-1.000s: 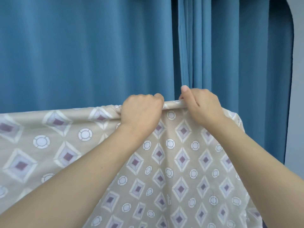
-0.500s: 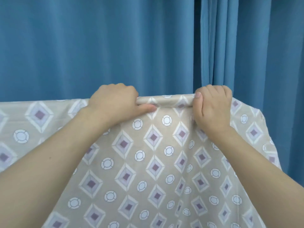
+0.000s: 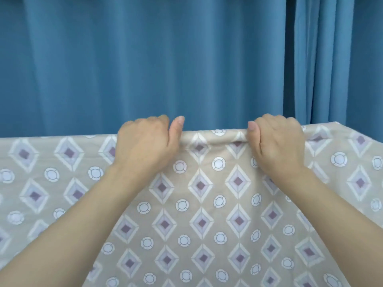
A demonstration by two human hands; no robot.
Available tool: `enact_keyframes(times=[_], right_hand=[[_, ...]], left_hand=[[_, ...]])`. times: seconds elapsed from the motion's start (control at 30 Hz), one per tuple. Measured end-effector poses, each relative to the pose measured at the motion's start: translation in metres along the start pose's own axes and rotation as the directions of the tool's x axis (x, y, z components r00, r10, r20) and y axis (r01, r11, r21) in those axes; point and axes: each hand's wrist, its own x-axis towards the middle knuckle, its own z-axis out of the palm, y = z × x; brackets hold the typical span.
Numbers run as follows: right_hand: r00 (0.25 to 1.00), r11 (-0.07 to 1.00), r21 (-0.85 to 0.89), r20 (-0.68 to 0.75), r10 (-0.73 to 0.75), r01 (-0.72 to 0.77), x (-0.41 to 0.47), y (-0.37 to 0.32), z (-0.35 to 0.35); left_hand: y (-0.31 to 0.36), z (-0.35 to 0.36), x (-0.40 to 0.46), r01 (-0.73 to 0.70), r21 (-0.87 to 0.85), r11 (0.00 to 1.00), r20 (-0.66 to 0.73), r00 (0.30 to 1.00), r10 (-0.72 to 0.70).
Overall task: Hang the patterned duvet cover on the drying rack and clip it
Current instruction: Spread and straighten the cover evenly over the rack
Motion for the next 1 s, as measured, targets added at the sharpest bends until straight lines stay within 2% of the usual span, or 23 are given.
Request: enact_keyframes(times=[0.07,0.17,0.3,0.37,0.5,0.7,0.87,0.93,1.0], right_hand=[[0.999,0.999,0.018,0.019,0.027,-0.027,-0.008,-0.003,0.002],[0.997,0.993,0.084,0.017,0.077,-0.078,-0.012,-0.016,0.002],[0.993,0.992,0.098,0.087,-0.084,0.075,-0.005,-0.039,-0.002],[0.986,0.987,0.11,0.104,-0.128,0.117,-0.002,-0.044,-0.004],[0.986,0.986,0.127,0.114,-0.119,0.105,-0.011,-0.036,-0.01],[0.995,0.997,0.035,0.064,0.073,-0.075,-0.063,-0.003,-0.015],[0.988,0.995,0.058,0.134,0.075,-0.083,-0.098,0.012,-0.019],[0.976,0.993,0.044,0.197,0.095,-0.105,-0.116,0.012,-0.021],[0.96,0.992,0.009,0.253,0.12,-0.127,-0.136,0.012,-0.021]], left_hand=[[-0.014,0.004,-0.007,-0.035,-0.002,0.999,-0.012,0.999,0.035],[-0.015,0.015,-0.021,-0.082,-0.038,0.996,-0.121,0.99,0.077],[-0.008,0.026,-0.037,-0.083,-0.085,0.993,-0.23,0.971,0.061],[-0.003,0.029,-0.046,-0.09,-0.092,0.992,-0.242,0.968,0.066],[0.012,0.031,-0.065,-0.145,-0.102,0.984,-0.192,0.974,0.124],[0.041,0.051,-0.1,-0.352,-0.074,0.933,-0.078,0.935,0.346],[0.059,0.073,-0.127,-0.411,-0.107,0.905,0.029,0.909,0.416],[0.067,0.077,-0.137,-0.46,-0.133,0.878,0.068,0.88,0.471],[0.073,0.081,-0.148,-0.544,-0.136,0.828,0.146,0.816,0.56]])
